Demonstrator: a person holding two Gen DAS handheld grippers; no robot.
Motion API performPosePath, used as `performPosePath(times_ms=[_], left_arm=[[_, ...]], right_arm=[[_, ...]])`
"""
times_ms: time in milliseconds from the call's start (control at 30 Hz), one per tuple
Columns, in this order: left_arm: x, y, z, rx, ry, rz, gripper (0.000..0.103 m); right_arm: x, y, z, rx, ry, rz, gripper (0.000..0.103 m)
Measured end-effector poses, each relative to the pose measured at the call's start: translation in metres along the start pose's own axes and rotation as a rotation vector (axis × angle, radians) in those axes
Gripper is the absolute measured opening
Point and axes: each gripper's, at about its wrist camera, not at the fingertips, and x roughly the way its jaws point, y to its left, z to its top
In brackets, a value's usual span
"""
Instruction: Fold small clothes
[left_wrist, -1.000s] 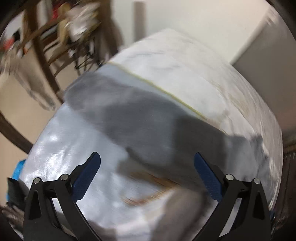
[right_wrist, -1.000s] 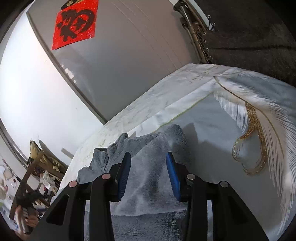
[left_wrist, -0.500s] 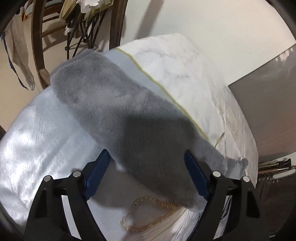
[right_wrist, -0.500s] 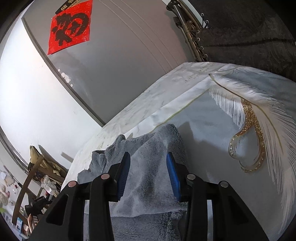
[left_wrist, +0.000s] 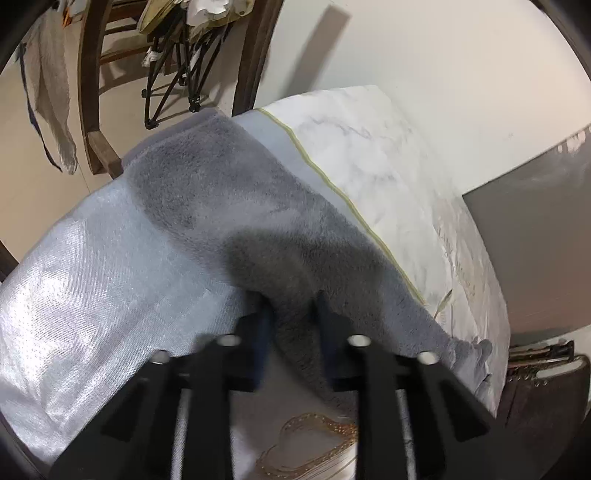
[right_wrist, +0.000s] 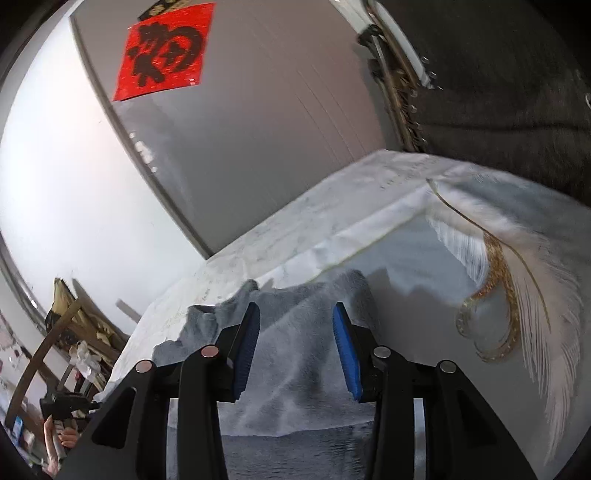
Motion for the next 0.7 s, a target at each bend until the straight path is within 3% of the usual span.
performPosePath(times_ms=[300,700], left_arm=[[-0.021,-0.043,-0.021,0.200,-0.055,0.083,0.011],[-0.044,-0.117,-0.056,0.411,-0.067,0.093,0.009]], right_arm=[[-0.010,0.030,-0.010,-0.096,0.027,0.058,0.043],[-0.010,0.012,-0.006,-0.026,0.034,0.062,0.043]])
